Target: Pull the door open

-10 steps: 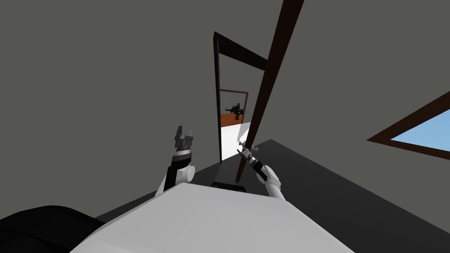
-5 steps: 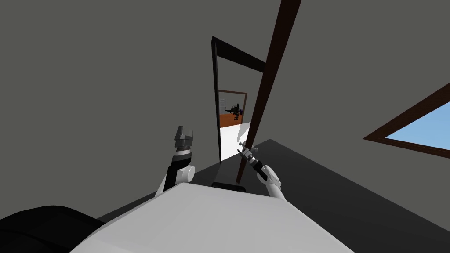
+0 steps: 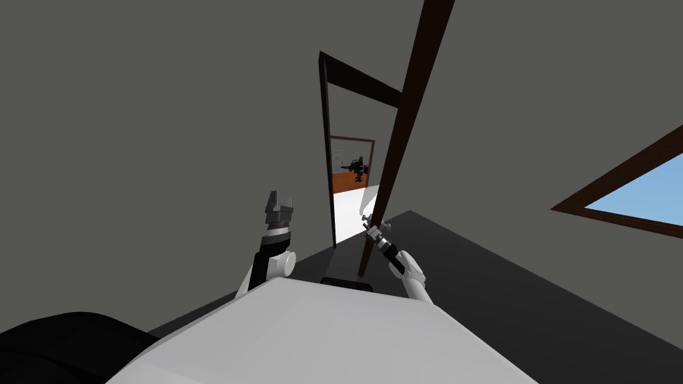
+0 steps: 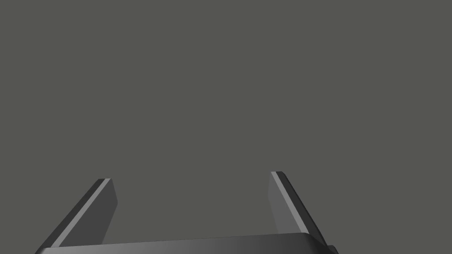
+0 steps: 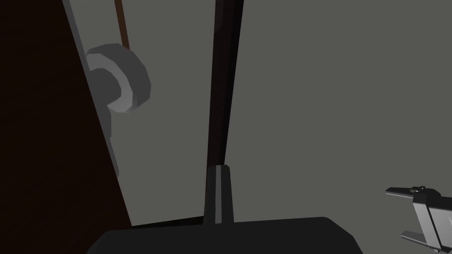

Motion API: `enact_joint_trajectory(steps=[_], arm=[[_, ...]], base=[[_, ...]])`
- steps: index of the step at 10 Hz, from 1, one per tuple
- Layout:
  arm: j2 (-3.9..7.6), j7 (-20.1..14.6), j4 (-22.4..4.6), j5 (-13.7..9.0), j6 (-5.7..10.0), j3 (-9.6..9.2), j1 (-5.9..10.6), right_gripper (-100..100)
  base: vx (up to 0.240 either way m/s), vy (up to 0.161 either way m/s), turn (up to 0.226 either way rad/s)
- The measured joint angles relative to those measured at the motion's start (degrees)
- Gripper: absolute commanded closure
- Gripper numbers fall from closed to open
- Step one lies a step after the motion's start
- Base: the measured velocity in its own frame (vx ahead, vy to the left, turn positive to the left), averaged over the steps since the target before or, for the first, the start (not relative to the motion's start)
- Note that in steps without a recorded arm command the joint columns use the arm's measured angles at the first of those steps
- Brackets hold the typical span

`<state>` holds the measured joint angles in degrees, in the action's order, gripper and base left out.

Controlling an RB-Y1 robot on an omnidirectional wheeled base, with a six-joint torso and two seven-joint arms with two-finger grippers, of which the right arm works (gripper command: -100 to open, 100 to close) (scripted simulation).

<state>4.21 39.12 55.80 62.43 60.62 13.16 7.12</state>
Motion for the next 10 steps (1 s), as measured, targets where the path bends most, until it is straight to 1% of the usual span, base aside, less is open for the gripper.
enact_joint_trajectory(steps=[2, 3, 5, 6, 7, 8, 9, 10], arm=[[0.0, 0.0, 0.0, 0.0, -0.01, 0.0, -0.02, 100], [0.0, 0.0, 0.0, 0.0, -0.01, 0.0, -0.03, -100], [-0.28, 0.0, -0.4, -0.3, 0.25, -1.16, 0.66, -100], [-0.52, 0.3, -1.3, -0.4, 0.65, -1.59, 1.15, -100], [-0.29, 0.3, -1.8, -0.6, 0.57, -1.79, 1.7, -100], [-0.06, 0.0, -1.9, -0.7, 0.45, -2.13, 1.79, -100], [-0.16, 0.2, -2.5, -0.8, 0.26, -2.26, 2.09, -100], [-0.29, 0.3, -2.5, -0.8, -0.07, -2.52, 2.18, -100]], base=[[0.0, 0.0, 0.0], [-0.047, -0.105, 0.076], [-0.053, -0.153, 0.089], [-0.045, -0.159, 0.058], [-0.04, -0.147, 0.049], [-0.033, -0.106, 0.024], [-0.039, -0.099, 0.031], [-0.039, -0.11, 0.079]])
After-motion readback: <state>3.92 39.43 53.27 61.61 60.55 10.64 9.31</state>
